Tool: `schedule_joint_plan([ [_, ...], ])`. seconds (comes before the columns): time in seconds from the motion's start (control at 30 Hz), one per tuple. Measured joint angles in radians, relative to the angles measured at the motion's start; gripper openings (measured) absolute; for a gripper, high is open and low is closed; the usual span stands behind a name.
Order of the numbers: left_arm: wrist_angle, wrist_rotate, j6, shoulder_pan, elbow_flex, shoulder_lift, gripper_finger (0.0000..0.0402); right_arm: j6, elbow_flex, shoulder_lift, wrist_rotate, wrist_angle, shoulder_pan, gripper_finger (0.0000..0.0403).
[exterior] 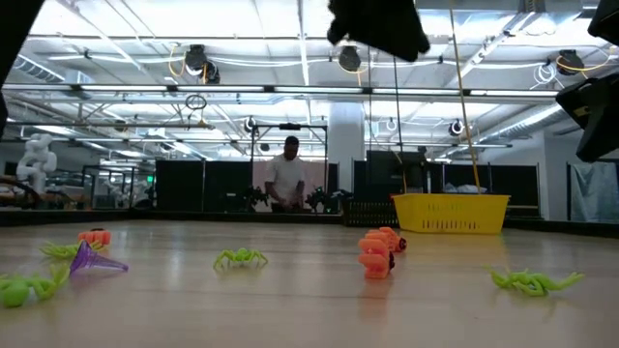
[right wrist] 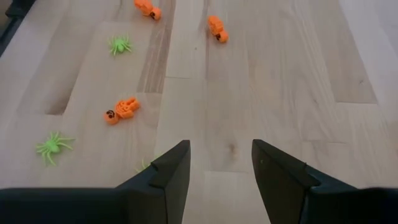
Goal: Sort Halloween decoration
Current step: Put the orange skeleton toy into the green basket
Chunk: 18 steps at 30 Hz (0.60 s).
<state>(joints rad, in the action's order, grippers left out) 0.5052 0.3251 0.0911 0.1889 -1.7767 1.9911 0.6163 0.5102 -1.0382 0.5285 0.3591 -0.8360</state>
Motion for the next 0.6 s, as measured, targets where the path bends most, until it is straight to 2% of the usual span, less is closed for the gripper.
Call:
schedule_joint_plan([
  [0.27, 0.140, 0.044, 0.056, 0.157, 0.000, -0.011, 0.0123, -0.019, 0.000, 0.000, 0.000, -0.041, 0.000, 0.0157],
  [0.6, 0.087, 0.165, 0.112, 0.275, 0.097, -0.012, 0.0122, -0.034, 0.000, 0.000, 0.001, -0.048, 0.001, 0.0157],
])
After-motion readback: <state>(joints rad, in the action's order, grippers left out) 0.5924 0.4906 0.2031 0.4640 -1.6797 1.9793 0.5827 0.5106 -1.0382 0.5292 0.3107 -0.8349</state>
